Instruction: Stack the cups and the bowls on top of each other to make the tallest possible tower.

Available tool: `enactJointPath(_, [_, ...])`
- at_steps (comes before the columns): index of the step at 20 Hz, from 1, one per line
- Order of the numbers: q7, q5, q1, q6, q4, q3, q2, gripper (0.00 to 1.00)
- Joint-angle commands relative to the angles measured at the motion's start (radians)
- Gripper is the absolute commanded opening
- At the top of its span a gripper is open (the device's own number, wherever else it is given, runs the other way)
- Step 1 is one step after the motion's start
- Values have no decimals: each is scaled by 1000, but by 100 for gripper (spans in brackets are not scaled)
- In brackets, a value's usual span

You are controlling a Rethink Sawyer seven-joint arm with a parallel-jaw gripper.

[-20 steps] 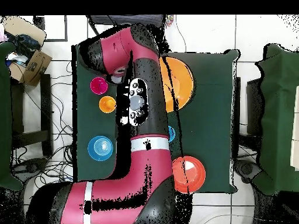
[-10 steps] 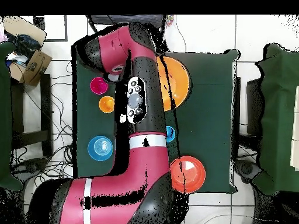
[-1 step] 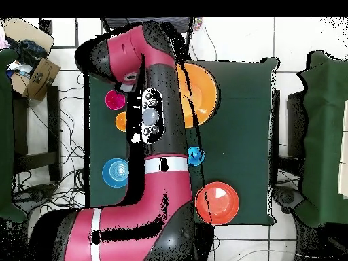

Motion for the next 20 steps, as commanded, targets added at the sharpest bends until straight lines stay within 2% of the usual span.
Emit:
enactJointPath(1, [-161,-5,17,91,-29,32,-2,0])
enactJointPath(3, [-171,-9,17,97,-47,33,5,0])
enactJointPath(20, [-192,2,8,68,-14,22,-5,0])
